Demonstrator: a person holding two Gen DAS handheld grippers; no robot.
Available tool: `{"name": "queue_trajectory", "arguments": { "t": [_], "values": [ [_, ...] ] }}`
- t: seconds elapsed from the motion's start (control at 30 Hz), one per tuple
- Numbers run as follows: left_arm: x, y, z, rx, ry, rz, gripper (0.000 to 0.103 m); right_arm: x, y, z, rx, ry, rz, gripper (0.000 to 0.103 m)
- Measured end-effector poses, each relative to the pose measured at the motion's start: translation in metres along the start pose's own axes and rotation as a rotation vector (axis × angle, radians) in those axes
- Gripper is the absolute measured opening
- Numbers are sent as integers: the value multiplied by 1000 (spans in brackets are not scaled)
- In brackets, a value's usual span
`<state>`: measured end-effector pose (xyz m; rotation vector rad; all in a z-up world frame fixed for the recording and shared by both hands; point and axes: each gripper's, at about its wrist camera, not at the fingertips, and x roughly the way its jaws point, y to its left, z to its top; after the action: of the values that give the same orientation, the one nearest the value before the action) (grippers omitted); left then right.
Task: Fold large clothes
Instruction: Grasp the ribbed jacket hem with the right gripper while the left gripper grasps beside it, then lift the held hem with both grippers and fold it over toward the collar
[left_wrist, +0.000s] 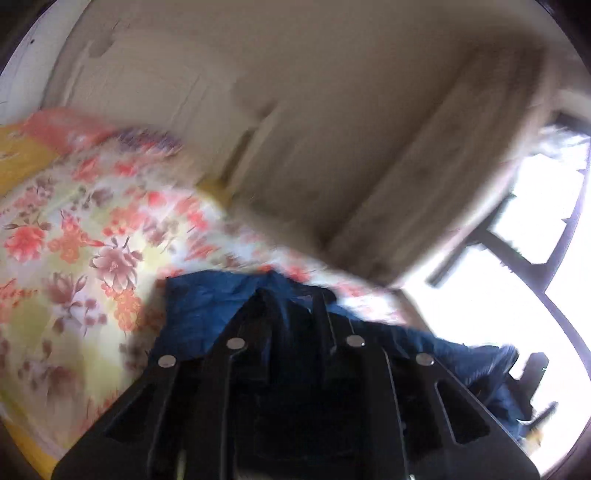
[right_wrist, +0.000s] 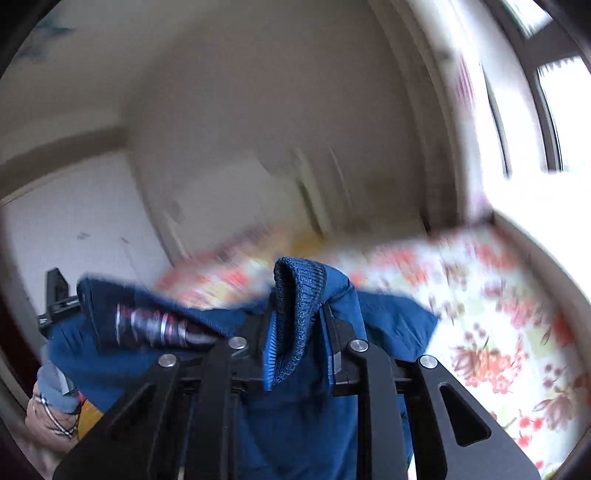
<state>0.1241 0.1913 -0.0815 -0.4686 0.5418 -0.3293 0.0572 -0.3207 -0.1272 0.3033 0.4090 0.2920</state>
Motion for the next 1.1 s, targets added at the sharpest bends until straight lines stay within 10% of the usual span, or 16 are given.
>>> {"name": "queue_trajectory", "arguments": {
  "t": [0.2,0.3,0.4,0.67,0.73,0.77,0.87,1.1],
  "values": [
    [164,56,24,-97,302,191,43,95,-76,21,242,183,-43,86],
    [166,91,31,-222,227,169,64,85,-100,25,289,118,-74,89],
    [147,119,41,-303,141,163,65,77,-108,28,218,128,-173,89],
    [169,71,16,101,334,135,66,128,-84,14,-28,314,-145,89],
    [180,62,1,143,379,139,66,144,-75,2,-80,363,-169,76],
    [187,56,-9,192,384,169,59,151,-72,-4,-110,377,-179,48],
    [187,53,-23,266,290,242,10,148,-58,-21,-196,339,-241,18],
    [116,48,-13,230,81,128,5,81,-31,-8,-256,129,-251,9]
  ]
}}
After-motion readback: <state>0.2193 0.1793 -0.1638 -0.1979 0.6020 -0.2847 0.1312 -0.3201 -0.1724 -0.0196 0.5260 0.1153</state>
